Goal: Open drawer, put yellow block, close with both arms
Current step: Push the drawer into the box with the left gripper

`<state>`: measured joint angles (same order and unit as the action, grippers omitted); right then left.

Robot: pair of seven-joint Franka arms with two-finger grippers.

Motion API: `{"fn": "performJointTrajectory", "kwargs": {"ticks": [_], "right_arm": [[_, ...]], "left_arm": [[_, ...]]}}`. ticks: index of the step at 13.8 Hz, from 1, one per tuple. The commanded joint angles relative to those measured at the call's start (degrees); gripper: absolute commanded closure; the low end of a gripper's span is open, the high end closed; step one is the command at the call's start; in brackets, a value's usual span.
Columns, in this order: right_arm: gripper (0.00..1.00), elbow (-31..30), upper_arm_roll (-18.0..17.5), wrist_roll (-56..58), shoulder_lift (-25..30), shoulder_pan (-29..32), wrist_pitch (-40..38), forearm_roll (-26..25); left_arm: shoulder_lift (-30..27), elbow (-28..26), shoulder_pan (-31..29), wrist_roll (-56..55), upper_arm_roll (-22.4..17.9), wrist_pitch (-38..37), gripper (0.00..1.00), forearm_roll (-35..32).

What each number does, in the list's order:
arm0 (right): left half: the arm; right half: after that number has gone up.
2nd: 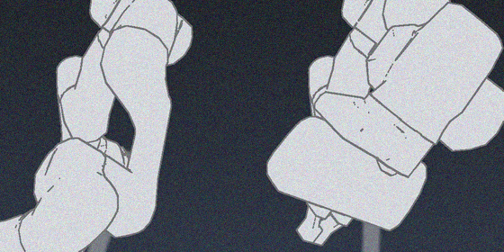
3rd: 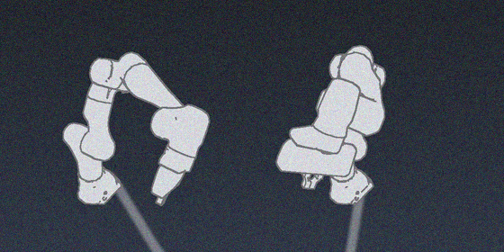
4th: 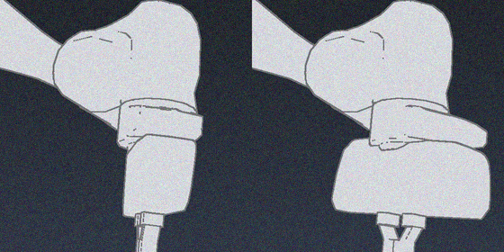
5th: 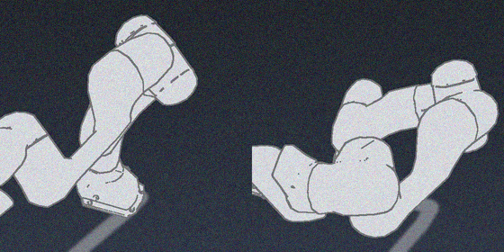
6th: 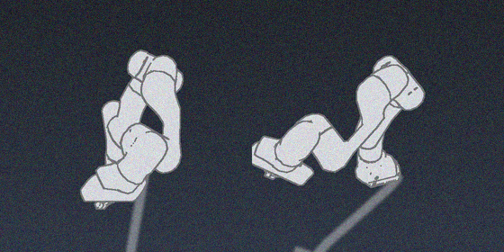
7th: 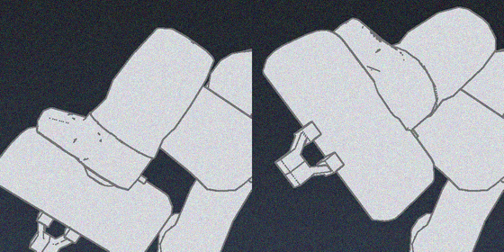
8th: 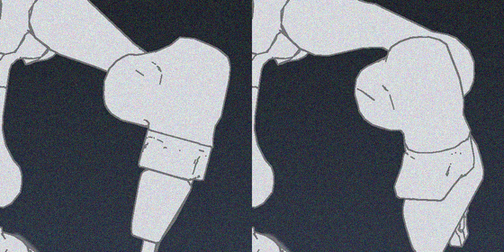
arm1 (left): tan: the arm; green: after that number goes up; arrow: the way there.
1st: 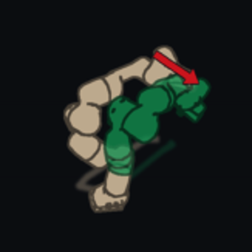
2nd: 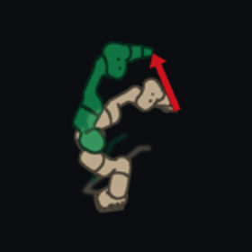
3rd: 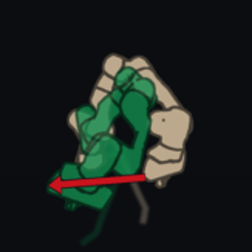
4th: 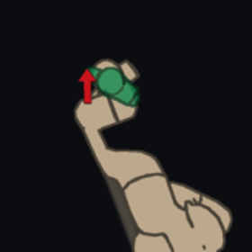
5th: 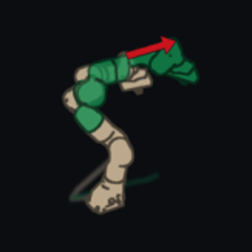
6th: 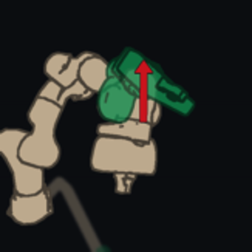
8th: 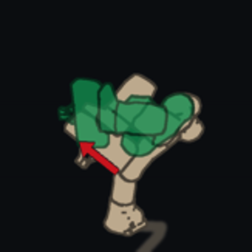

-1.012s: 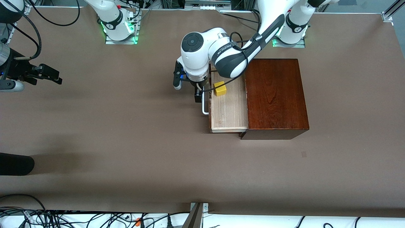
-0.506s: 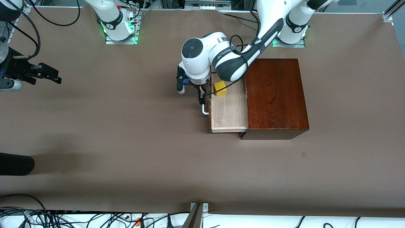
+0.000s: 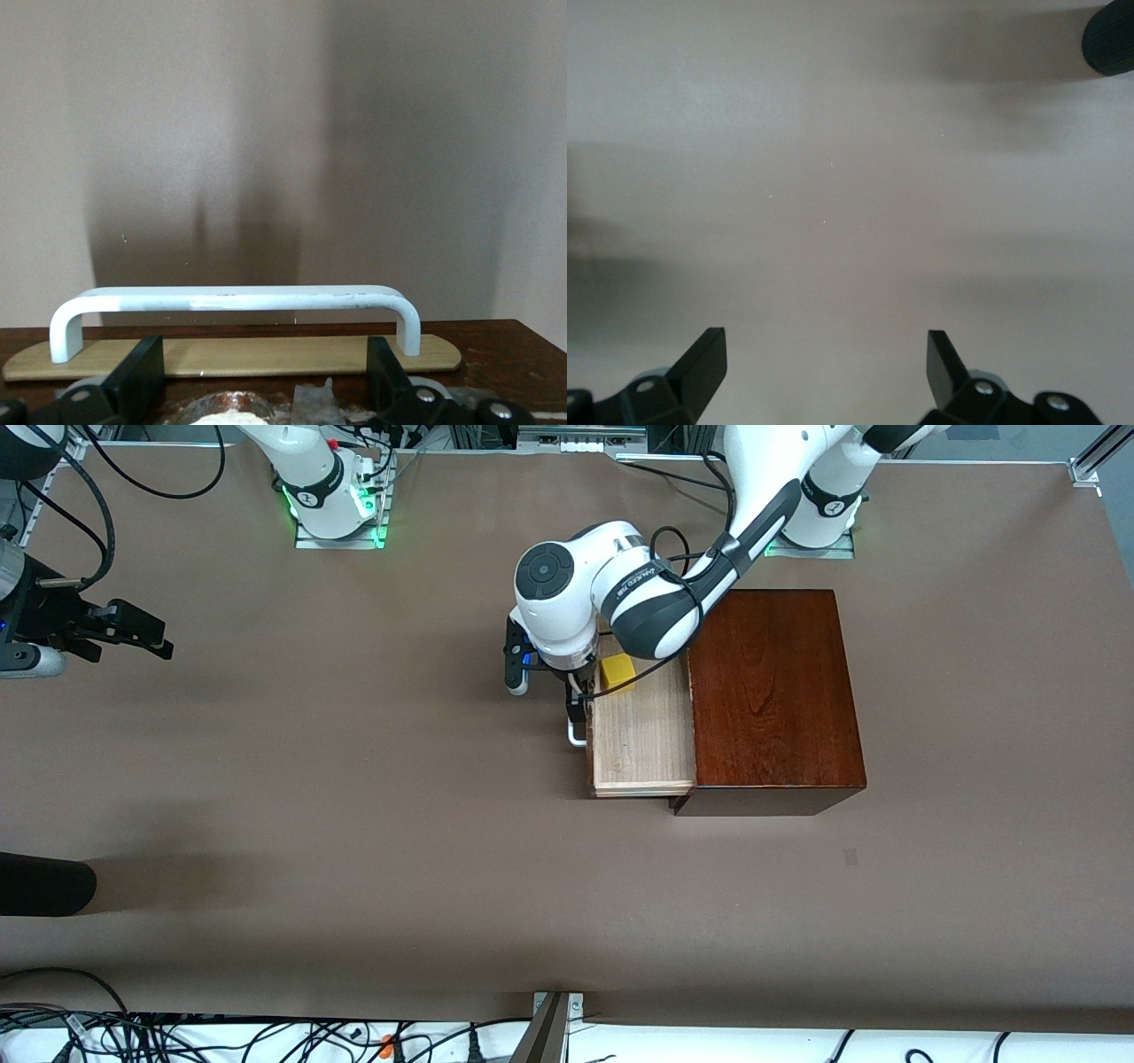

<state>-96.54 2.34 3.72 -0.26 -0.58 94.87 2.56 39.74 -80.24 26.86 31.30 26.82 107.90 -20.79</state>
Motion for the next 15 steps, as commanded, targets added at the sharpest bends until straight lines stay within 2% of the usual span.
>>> {"fn": "performJointTrajectory", "kwargs": {"ticks": [1, 5, 8, 15], "right_arm": [[0.0, 1.3, -0.8, 0.6, -0.3, 0.9, -1.4, 0.9], [0.0, 1.3, -0.8, 0.6, -0.3, 0.9, -1.8, 1.0], [0.0, 1.4, -0.8, 0.6, -0.3, 0.9, -1.8, 1.1], [0.0, 1.4, -0.8, 0.6, -0.4, 0.8, -1.7, 0.9]], "left_arm": [[-1.2, 0.7, -1.3, 2.8, -0.5, -4.5, 0.0, -2.1], [-2.4, 0.4, -3.1, 2.7, -0.5, -7.2, 0.0, -2.1], [-3.4, -1.9, -5.6, 2.2, -0.5, -7.3, 0.0, -2.1], [-5.0, -4.8, -6.8, 2.1, -0.5, -7.3, 0.0, -2.2]]}}
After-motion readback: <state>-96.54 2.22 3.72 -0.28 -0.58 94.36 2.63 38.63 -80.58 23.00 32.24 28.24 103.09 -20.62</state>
